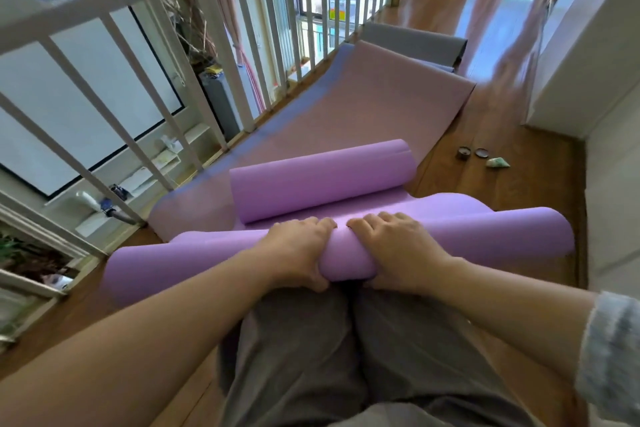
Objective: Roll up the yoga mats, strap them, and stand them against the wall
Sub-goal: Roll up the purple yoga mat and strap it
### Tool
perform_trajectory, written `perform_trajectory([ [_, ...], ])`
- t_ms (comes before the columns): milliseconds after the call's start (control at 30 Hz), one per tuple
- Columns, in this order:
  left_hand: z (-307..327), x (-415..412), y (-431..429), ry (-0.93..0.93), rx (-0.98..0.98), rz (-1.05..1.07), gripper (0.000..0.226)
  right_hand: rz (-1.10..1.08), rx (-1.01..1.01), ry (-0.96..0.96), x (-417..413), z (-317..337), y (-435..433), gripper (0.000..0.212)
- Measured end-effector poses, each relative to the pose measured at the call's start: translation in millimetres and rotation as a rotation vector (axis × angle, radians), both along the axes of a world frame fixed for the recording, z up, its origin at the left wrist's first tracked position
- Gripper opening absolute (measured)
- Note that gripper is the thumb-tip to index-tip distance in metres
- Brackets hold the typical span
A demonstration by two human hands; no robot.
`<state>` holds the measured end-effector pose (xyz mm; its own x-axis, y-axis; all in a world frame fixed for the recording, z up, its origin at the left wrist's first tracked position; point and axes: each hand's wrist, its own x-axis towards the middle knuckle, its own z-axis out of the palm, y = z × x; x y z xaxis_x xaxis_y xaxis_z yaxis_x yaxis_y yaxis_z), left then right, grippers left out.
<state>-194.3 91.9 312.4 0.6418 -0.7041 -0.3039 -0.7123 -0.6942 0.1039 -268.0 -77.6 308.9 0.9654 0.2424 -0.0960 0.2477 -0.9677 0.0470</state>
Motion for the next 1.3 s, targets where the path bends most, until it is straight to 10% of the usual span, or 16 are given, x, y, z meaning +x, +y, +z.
perform_trajectory([
  [667, 17.4, -55.3, 15.2, 0.241, 0.025, -0.059, 0.073, 0.052, 0.097, 0.240, -48.1, 21.7, 7.3, 0.068],
  [900, 7.0, -68.6, 16.1, -0.091, 0.094, -0.031, 0.090, 0.070, 0.120, 0.482, -7.7, 26.5, 0.5, 0.082],
  [1133, 15.0, -26.1, 11.2, 0.228, 0.021, -0.018, 0.085, 0.031, 0.042, 0.188, -35.2, 18.2, -1.3, 0.091],
  [1300, -0.5, -48.4, 10.1, -0.193, 0.035, -0.058, 0.097, -0.011, 0.148, 0.278, -13.1, 19.6, -8.5, 0.083],
])
